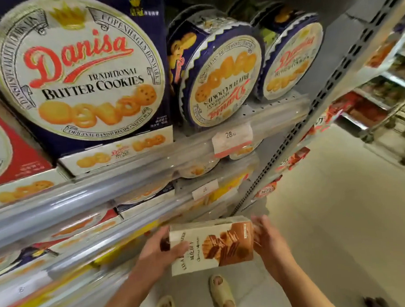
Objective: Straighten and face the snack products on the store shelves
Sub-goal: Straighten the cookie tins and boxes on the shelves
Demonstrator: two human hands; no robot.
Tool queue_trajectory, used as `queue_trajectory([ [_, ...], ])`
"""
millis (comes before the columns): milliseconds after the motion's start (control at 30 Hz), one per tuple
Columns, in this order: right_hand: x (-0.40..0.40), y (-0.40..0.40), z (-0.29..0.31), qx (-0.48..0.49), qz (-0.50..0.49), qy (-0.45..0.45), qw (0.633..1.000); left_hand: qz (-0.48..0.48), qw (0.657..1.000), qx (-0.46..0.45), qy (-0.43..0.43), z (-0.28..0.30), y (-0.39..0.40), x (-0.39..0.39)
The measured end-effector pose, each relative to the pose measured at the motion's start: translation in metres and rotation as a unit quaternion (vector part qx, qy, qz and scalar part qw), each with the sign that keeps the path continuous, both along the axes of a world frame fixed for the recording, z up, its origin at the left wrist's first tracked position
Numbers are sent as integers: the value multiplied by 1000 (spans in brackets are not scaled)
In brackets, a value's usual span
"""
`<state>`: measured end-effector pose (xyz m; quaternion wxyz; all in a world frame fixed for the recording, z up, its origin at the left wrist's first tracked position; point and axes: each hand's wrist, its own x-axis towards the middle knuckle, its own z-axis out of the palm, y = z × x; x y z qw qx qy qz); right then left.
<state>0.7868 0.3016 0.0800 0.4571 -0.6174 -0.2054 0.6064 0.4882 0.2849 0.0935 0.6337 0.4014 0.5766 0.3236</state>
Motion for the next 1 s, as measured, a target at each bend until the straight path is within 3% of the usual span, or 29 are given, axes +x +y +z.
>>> queue_trajectory([
  [67, 12, 33, -13, -31, -29, 82, 996, 25, 999, 8, 21, 1, -2, 2],
  [267, 37, 116, -46, -102, -41, 143, 984, 163, 983, 11, 87, -2, -11, 13],
  [433, 44, 168, -63, -116, 36, 65, 990, 255, 962, 26, 93, 22, -31, 63],
  [633, 36, 206, -71, -180, 101, 92, 974, 330, 938, 15, 105, 23, -72, 99],
  [833, 35, 214, -79, -169, 63, 133, 975, 380, 917, -3, 118, 25, -97, 119],
  [1000, 47, 200, -79, -149, 57, 98, 982, 433, 895, 10, 103, 31, -106, 128],
])
